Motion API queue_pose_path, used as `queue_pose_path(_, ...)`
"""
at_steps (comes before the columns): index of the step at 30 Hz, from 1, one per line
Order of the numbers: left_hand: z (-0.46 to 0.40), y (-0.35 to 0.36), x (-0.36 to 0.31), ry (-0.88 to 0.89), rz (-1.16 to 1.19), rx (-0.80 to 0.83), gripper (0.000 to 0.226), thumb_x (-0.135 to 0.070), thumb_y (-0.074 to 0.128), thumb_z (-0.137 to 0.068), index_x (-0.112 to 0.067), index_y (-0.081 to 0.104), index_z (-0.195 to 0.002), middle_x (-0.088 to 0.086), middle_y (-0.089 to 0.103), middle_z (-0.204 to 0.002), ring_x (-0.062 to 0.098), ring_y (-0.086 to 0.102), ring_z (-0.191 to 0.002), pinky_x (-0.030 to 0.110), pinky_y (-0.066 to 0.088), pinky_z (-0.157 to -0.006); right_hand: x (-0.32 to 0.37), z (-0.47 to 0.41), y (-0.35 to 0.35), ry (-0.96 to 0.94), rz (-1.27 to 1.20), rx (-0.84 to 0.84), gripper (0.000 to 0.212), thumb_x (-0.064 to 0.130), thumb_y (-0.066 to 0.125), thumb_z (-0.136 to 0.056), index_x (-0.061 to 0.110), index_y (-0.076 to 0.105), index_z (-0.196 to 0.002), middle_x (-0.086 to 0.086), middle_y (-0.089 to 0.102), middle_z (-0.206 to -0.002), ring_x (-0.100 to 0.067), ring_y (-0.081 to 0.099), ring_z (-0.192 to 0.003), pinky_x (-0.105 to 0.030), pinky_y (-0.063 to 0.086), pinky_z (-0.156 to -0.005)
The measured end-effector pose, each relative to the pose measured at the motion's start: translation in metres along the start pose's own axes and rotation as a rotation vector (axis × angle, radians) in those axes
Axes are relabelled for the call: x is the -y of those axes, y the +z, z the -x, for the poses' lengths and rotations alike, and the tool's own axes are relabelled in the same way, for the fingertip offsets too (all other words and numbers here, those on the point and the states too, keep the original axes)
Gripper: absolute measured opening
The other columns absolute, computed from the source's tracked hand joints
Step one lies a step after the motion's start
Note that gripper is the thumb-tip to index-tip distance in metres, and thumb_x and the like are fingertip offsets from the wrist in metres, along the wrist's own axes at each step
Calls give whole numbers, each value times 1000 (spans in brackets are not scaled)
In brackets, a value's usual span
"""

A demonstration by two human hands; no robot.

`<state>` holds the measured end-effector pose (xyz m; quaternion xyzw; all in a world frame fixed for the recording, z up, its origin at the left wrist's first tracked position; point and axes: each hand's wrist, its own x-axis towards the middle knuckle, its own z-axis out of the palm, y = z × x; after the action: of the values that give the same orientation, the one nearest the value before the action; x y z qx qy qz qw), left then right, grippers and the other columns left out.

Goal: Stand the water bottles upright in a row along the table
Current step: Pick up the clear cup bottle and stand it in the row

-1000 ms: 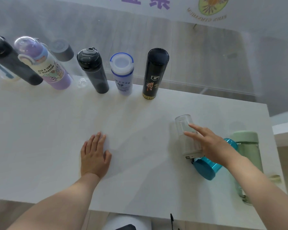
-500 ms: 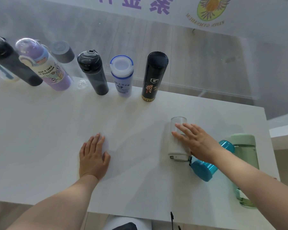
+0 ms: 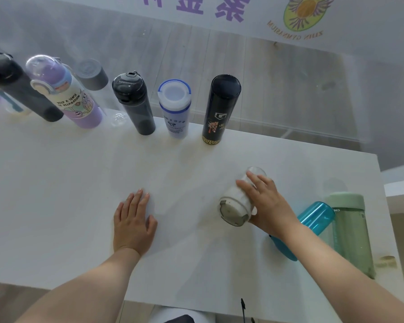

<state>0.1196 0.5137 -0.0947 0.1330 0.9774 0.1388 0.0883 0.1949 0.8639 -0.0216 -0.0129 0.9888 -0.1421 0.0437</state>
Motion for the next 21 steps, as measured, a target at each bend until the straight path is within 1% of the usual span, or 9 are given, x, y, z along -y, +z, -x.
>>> queue_pose_path(3,0,0,0,-4,-4,5,63,-35,35,-81,-17,43,-141,6,41,-150,22,29,-140,38,11,-116,10,3,-5,175,-212,-88,96,37,87,-60,29,36,-141,2,39,-148,-24,32,-129,-40,45,-92)
queue_pose_path(5,0,0,0,-5,-2,7,63,-35,35,-81,-16,43,-141,6,41,-150,22,29,-140,37,10,-116,15,3,-11,259,-336,-118,90,39,86,-61,29,40,-138,11,47,-138,-17,41,-121,-33,43,-95)
queue_pose_path(7,0,-1,0,-5,-3,10,63,-35,35,-81,-16,42,-141,6,41,-150,22,30,-140,37,9,-116,18,5,-12,343,-482,-111,77,44,83,-63,33,46,-130,20,55,-123,-8,51,-109,-27,44,-91)
queue_pose_path(10,0,-1,-1,-5,-4,10,63,-35,35,-81,-16,42,-141,6,41,-150,23,30,-139,36,9,-116,23,11,-7,570,-768,-66,65,53,78,-62,34,57,-120,20,66,-110,-3,64,-100,-30,52,-90)
queue_pose_path(11,0,-1,-1,-5,-3,9,63,-35,35,-81,-16,42,-141,6,41,-150,23,30,-139,37,9,-116,23,12,-4,601,-789,-72,61,55,76,-62,33,61,-117,19,69,-108,-2,65,-99,-30,53,-90)
queue_pose_path(14,1,-1,-1,-7,-6,6,63,-35,35,-81,-16,42,-141,6,41,-150,23,30,-139,37,10,-115,24,18,5,607,-745,-83,53,50,76,-67,29,64,-115,19,70,-107,7,62,-100,-19,48,-86)
queue_pose_path(18,1,-1,-2,-7,-1,7,63,-35,35,-81,-16,42,-141,6,41,-150,23,30,-140,35,8,-116,30,19,18,620,-720,-155,77,55,72,-65,25,51,-133,16,61,-125,3,53,-117,-26,44,-100)
queue_pose_path(19,0,-1,-2,-7,-4,7,63,-35,35,-81,-16,42,-141,6,41,-150,23,30,-140,35,8,-116,34,18,21,636,-735,-207,85,49,77,-65,24,44,-139,12,55,-134,-2,49,-124,-25,40,-104)
queue_pose_path(21,0,-1,-2,-10,-9,12,63,-35,35,-81,-16,42,-141,6,41,-150,22,29,-140,36,8,-116,42,17,27,686,-759,-328,101,32,87,-65,18,30,-147,5,44,-146,-8,42,-132,-17,33,-106)
